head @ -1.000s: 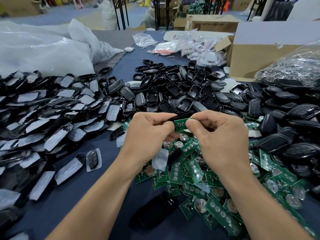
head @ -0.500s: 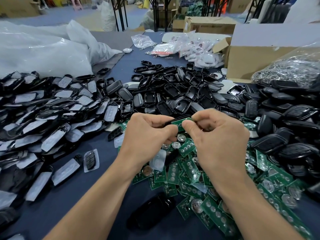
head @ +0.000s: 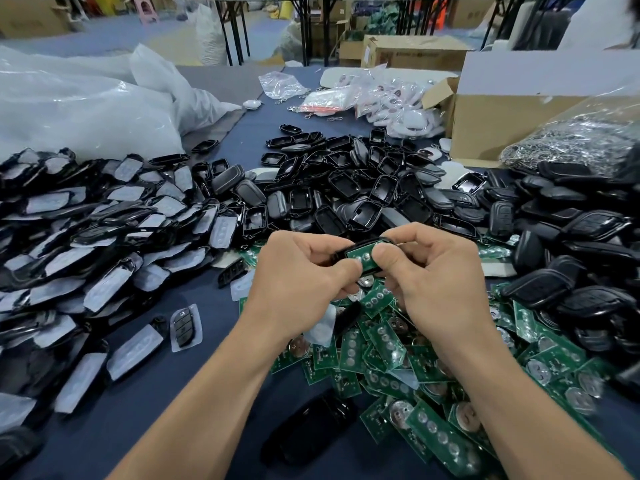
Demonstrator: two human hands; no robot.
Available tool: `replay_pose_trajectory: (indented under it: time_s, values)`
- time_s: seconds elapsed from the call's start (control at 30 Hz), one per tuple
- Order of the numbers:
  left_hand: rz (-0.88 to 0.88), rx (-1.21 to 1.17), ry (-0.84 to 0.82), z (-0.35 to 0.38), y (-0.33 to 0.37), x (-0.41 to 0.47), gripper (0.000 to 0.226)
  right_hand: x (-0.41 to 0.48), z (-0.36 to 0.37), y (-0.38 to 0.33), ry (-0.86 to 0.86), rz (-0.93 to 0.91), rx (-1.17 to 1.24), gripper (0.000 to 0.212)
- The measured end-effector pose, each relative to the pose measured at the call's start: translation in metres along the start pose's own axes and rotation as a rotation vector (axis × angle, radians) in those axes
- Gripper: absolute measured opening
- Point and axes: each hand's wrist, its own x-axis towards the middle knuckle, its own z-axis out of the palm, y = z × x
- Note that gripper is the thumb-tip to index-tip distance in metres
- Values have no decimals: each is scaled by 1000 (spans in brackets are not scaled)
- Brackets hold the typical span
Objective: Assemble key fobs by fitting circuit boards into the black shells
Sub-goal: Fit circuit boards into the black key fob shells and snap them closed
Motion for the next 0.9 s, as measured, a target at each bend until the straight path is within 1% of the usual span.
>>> replay_pose_trajectory:
  time_s: [0.13,0.23,0.47,0.6,0.8,0.9]
  values:
    - [-3,5,33,1,-4,-1,25,-1,-3,4,-30,51,61,4]
    - [2,-43,43,6,-3,-3,27,0,-4,6,-28,66,80,3]
    - [18,-83,37,10,2,-5,43,0,-4,3,-21,84,95,4]
    - [13,-81,43,6,-1,-3,35,-1,-1,2,-19,80,83,5]
    - [31,-29,73,4,-4,-2,26,1,1,-1,-42,88,136,16]
    - [34,-21,130,6,-5,-3,32,2,4,0,-47,87,149,18]
